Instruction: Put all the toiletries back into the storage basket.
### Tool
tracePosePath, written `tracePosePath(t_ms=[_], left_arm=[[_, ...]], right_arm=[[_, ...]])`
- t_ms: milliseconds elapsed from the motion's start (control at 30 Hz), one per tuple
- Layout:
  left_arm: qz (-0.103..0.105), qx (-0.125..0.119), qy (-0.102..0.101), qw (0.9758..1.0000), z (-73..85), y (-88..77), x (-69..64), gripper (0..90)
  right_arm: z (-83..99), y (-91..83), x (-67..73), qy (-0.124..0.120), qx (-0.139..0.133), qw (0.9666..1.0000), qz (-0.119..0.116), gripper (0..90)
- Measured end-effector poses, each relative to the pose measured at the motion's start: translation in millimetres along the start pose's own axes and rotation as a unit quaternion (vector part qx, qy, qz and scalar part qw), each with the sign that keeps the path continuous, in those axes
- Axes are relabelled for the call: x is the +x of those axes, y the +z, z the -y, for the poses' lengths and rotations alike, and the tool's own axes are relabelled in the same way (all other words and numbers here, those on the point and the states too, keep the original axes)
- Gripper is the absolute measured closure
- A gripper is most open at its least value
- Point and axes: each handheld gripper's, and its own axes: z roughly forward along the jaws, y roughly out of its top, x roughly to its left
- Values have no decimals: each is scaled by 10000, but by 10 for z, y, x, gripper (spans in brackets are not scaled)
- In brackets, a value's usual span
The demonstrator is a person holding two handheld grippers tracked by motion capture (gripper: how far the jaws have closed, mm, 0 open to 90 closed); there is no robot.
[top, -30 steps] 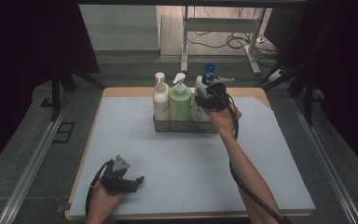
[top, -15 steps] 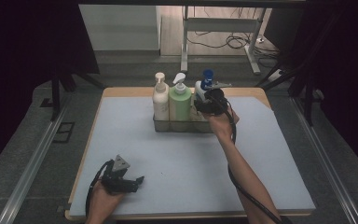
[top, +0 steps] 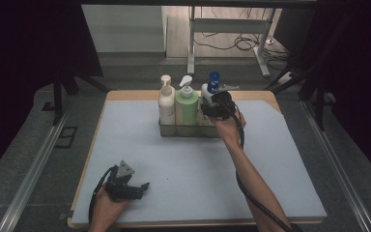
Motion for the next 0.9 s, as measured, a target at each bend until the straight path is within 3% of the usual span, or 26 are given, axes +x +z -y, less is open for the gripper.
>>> tracePosePath(t_ms=[367,900], left_arm=[[1,-5,-3,10000,0,1,-2,124],[-6,-14,-15,10000,0,2,-6,124]], right_arm=[[47,-161,-39,-76,-77,9998,-166,357],[215,-443,-101,-235,-62,9989,-394,419]])
